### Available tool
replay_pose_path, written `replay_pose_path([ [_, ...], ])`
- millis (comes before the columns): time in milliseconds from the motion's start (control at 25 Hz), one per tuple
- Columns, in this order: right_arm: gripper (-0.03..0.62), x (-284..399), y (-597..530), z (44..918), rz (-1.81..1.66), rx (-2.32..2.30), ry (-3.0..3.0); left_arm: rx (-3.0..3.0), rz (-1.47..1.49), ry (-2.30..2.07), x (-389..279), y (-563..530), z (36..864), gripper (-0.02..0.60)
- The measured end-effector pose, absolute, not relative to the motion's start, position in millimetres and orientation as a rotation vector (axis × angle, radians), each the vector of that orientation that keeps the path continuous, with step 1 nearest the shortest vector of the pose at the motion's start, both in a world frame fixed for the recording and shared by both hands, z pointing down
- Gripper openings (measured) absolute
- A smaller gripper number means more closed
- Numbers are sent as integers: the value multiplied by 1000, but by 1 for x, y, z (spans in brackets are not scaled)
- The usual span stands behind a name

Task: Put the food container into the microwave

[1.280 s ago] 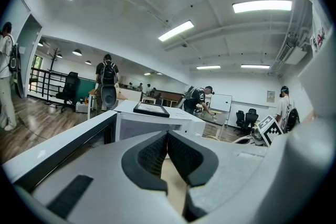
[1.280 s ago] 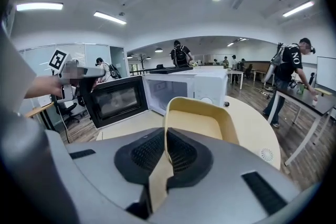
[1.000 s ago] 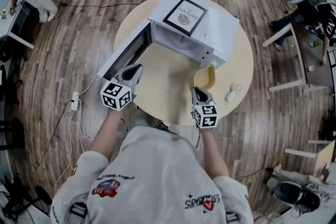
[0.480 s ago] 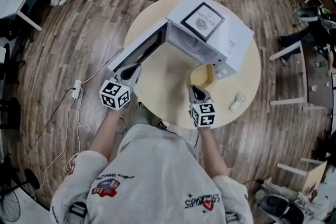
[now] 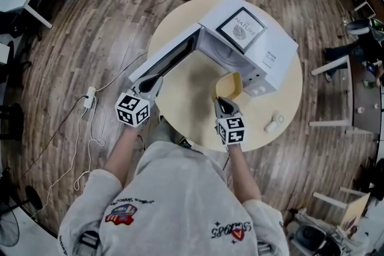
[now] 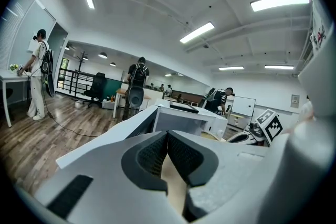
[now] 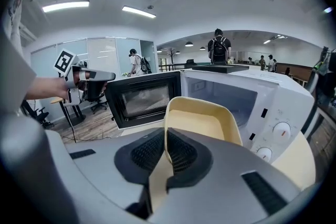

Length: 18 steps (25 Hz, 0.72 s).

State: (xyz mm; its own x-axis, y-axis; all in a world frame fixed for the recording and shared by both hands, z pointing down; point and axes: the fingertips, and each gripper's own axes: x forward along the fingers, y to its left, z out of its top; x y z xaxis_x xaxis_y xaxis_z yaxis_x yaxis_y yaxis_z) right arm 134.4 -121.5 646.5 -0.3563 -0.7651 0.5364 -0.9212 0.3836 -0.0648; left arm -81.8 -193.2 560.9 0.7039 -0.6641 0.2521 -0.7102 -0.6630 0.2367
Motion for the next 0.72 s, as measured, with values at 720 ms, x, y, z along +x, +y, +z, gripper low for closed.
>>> replay_pose_path([
  [720,21,134,-150,661,393,1243,-2159,2608,234,-983,-56,-223,573,5],
])
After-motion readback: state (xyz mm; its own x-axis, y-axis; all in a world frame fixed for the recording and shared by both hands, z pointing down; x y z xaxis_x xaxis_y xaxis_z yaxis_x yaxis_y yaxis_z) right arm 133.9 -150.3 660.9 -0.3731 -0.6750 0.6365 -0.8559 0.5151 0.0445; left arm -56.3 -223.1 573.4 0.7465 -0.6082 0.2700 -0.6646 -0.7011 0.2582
